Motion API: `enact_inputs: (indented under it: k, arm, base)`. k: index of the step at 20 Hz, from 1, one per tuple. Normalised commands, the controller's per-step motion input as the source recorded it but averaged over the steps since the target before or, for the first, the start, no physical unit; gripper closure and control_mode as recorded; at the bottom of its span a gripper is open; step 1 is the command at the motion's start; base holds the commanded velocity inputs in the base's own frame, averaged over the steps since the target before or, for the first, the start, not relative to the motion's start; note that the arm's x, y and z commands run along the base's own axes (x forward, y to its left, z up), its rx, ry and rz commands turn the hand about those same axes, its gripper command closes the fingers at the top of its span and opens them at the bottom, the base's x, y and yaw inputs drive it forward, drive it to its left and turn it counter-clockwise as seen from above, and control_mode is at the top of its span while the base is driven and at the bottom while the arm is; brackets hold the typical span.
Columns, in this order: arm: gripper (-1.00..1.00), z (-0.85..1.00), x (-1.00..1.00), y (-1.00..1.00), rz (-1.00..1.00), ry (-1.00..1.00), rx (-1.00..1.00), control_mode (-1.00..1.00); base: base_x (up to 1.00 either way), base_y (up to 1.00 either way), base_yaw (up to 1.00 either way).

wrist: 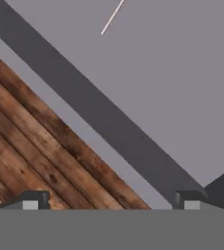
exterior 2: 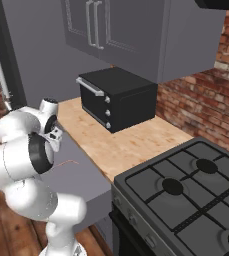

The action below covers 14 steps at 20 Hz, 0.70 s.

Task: Take a straw from the drawer in front and place it inside the glass cup on the dining counter.

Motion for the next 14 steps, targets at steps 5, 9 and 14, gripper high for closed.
enact_inputs:
  k: [5, 9, 14]
  arm:
    - [-1.0, -0.55, 0.67, 0.35, -0.37, 0.23, -0.21, -1.0]
    - [-1.0, -0.31, 0.59, 0.02, -0.34, 0.11, -0.12, -1.0]
    - [-1.0, -0.43, 0.39, -0.01, -0.3, 0.07, -0.07, -1.0]
  base:
    - [0.0, 0.0, 0.0]
    - [0.0, 0.0, 0.0]
    - [0.0, 0.0, 0.0]
